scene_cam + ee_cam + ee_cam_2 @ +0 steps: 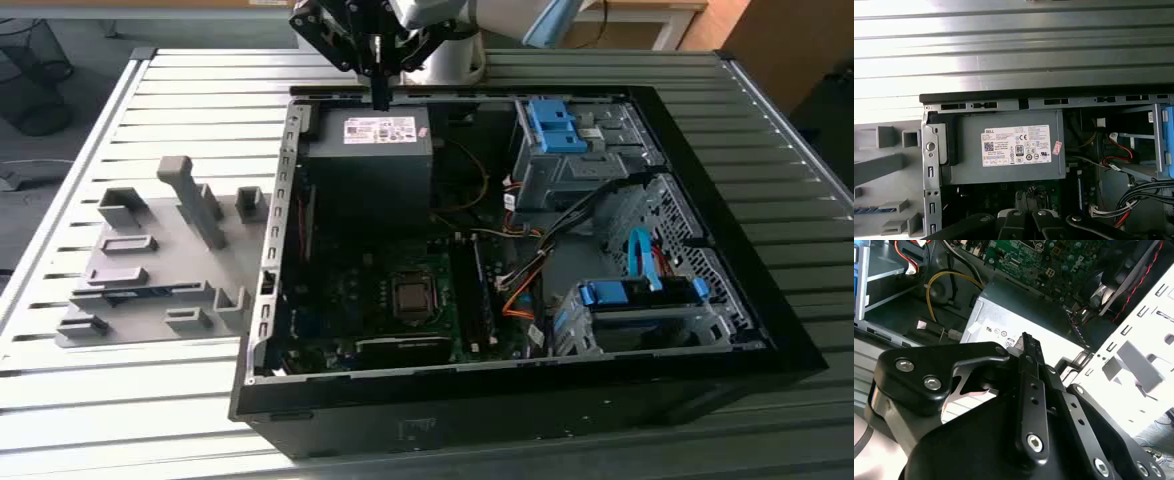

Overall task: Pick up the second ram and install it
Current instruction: 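Reach for the second ram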

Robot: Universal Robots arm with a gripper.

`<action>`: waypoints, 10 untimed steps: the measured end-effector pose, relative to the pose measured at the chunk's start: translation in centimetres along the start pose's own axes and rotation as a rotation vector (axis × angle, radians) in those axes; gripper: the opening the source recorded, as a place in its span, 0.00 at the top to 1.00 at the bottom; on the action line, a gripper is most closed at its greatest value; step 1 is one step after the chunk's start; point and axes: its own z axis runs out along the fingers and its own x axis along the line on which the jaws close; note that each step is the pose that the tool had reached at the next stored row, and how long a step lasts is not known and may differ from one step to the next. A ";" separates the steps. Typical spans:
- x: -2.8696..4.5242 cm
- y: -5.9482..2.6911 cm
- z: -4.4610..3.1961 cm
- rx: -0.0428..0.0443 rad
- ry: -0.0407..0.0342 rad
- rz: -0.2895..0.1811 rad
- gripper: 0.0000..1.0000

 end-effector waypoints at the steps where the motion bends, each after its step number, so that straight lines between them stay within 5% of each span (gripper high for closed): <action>1: 0.00 0.00 0.00 0.0000 0.0000 0.000 0.89; 10: 0.25 -0.02 -0.01 0.0000 0.0000 0.000 0.89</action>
